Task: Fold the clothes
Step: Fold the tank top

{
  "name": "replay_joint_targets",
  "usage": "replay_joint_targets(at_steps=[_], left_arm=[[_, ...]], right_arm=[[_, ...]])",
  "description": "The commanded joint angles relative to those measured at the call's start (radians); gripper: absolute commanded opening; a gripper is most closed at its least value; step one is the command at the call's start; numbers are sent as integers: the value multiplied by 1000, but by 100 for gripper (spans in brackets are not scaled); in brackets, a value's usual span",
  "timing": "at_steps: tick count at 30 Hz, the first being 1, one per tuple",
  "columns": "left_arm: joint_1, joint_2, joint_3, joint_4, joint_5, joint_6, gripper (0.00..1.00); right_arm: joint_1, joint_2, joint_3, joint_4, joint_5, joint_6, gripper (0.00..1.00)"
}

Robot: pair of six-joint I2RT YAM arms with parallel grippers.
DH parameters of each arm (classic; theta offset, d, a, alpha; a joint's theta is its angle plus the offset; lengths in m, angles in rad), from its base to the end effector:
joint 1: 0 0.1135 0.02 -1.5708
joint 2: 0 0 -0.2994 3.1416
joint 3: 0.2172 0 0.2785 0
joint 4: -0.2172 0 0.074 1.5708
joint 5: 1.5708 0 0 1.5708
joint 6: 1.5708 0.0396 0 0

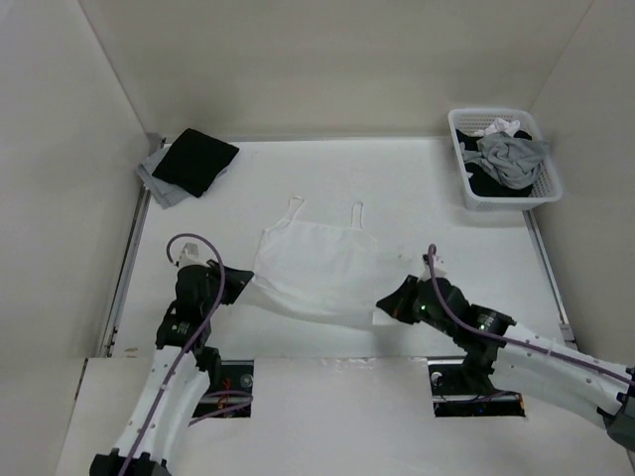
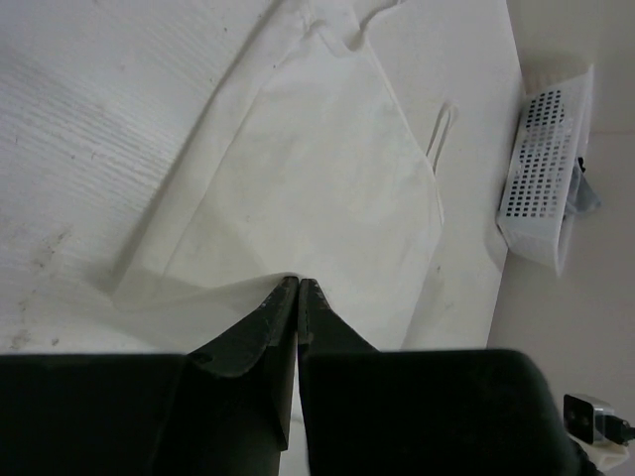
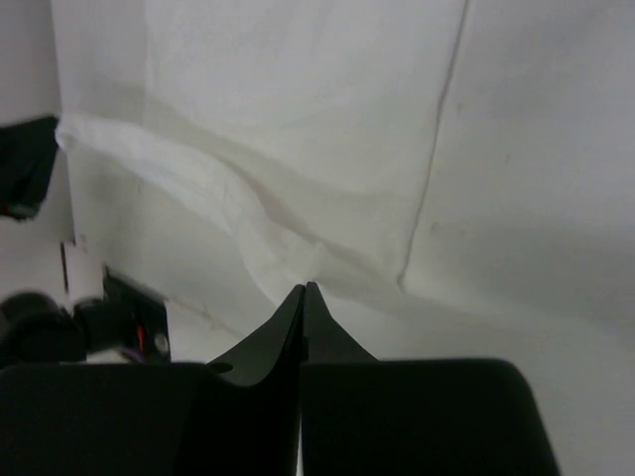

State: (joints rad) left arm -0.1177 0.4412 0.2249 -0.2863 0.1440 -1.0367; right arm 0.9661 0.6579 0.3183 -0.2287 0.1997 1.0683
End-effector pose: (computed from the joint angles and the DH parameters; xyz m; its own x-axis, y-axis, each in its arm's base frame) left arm 0.1254 -0.0206 0.1871 -0.4510 -0.8044 -0.3866 -0.2890 0.5415 -0.7895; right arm 0.0943 0.1227 0.2019 -0.7707 0.3956 -0.4995 -0.0744 0.7226 0.6872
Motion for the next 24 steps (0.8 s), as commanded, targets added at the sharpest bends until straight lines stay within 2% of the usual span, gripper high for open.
replay_joint_targets(at_steps=[1, 5, 10, 15, 18, 19, 21, 23, 24], left_arm=[[7, 178, 117, 238, -37, -14, 2], [-16, 436, 238, 441, -95, -28, 2], [-30, 744, 416, 642, -149, -51, 2], [-30, 1063, 615, 746, -153, -46, 4], [-23, 1233, 729, 751, -132, -37, 12], [-18, 1296, 775, 748, -109, -31, 21], [-6, 1344, 798, 734, -92, -40, 29], [10, 1323, 748, 740, -103, -48, 32], [13, 1289, 707, 745, -109, -48, 32]], right_arm=[[-165, 70, 142, 58, -77, -154, 0], [-390, 233, 290, 130, -198, -287, 0], [-578, 486, 471, 248, -304, -340, 0], [-677, 767, 662, 308, -359, -350, 0], [-712, 928, 769, 321, -359, -344, 1], [-720, 977, 798, 328, -349, -341, 5], [-728, 1057, 846, 322, -350, -332, 19], [-725, 1085, 843, 321, -338, -329, 33], [-725, 1074, 816, 328, -330, -335, 36]])
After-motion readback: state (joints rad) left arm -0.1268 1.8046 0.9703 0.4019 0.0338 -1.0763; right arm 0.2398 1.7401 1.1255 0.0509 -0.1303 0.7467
